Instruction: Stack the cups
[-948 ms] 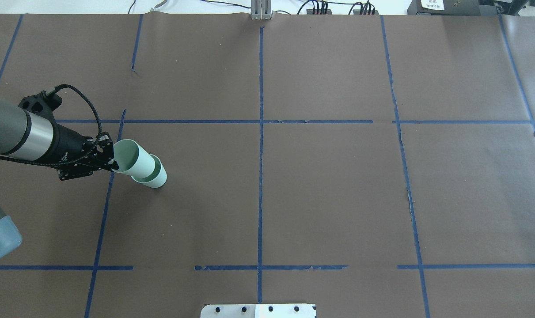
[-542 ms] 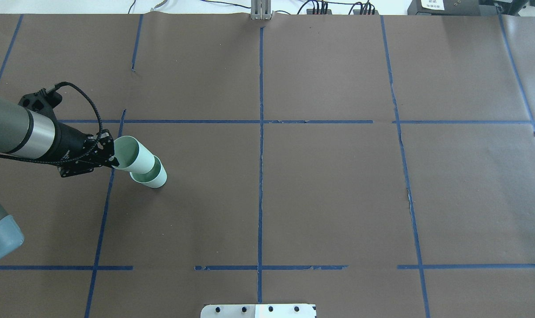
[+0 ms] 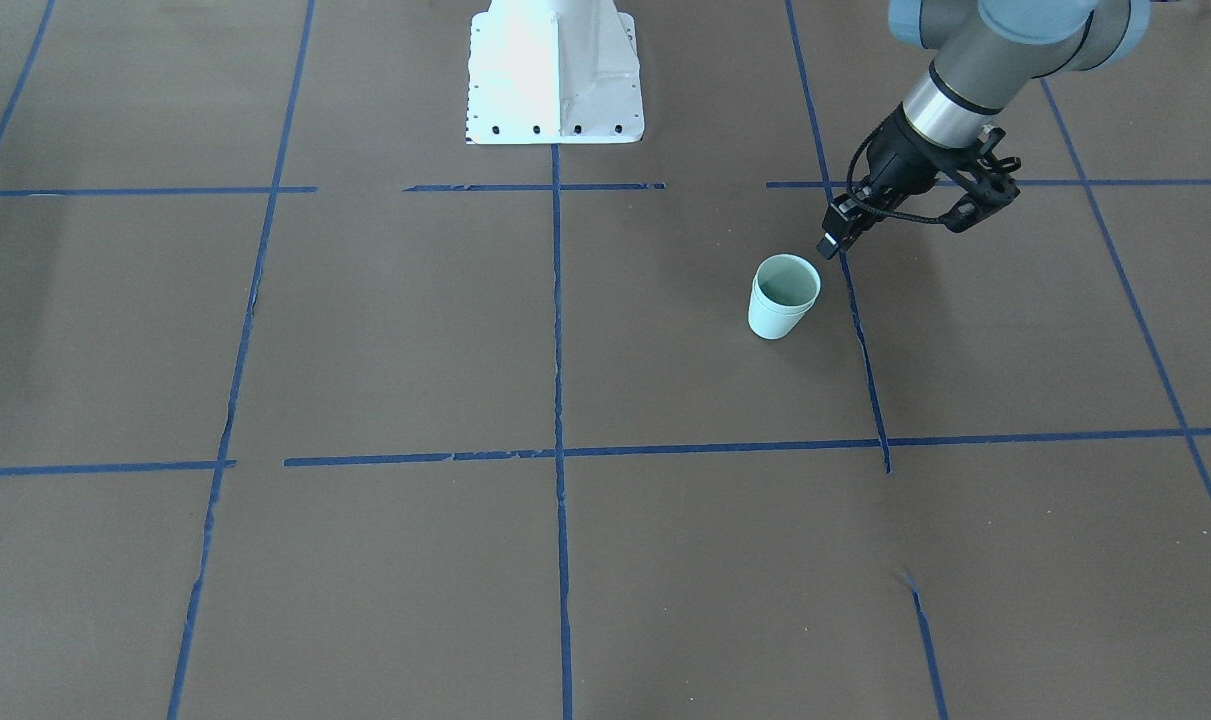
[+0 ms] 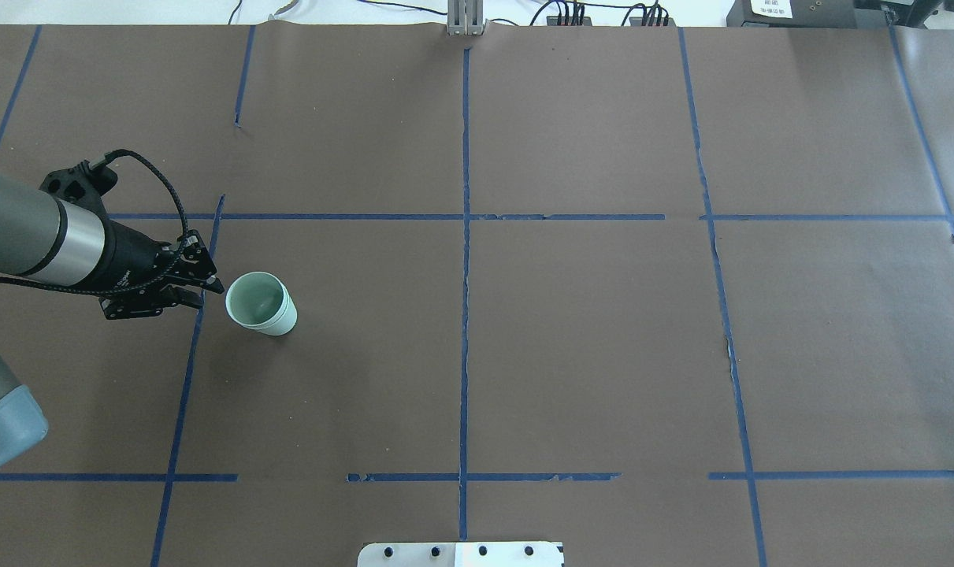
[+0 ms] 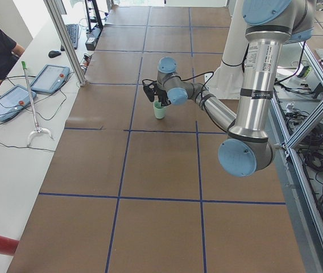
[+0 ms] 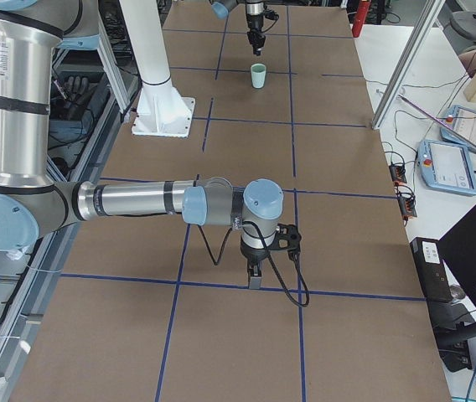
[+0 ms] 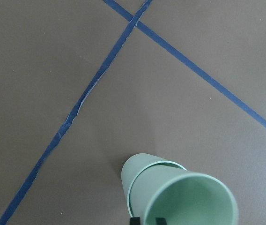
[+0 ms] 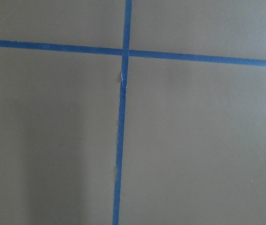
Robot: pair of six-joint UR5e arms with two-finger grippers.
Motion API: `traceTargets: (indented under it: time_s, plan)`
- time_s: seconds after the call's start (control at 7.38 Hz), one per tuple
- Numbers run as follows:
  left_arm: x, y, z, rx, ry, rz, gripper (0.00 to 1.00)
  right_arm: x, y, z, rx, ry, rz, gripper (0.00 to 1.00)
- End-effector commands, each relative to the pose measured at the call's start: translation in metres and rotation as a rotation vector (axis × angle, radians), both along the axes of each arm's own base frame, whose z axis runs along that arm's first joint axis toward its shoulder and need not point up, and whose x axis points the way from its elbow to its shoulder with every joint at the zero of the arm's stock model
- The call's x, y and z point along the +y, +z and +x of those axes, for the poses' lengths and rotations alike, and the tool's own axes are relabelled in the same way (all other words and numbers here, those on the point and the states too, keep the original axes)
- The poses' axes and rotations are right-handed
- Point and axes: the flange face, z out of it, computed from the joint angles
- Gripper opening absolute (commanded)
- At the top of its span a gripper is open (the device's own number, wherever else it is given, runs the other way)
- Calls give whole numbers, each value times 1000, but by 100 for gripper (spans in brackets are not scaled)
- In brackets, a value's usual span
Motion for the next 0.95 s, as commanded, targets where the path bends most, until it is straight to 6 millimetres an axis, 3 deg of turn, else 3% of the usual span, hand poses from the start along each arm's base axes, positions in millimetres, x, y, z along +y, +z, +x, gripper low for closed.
traceTargets:
  time_s: [0.0, 0.27, 0.41, 0.54, 0.81]
  plan:
    - [-1, -4, 3, 5, 3, 7, 77, 0, 0, 0, 0, 0, 0, 100]
    - [-5, -9, -10, 3, 42, 105, 76, 0, 0, 0, 0, 0, 0, 100]
    - [-20, 6, -47, -46, 58, 222, 76, 0, 0, 0, 0, 0, 0, 100]
    - [-31, 41, -102, -104, 108, 320, 76, 0, 0, 0, 0, 0, 1, 100]
    - [-19, 131, -210, -223, 245, 480, 77, 0, 0, 0, 2, 0, 0, 100]
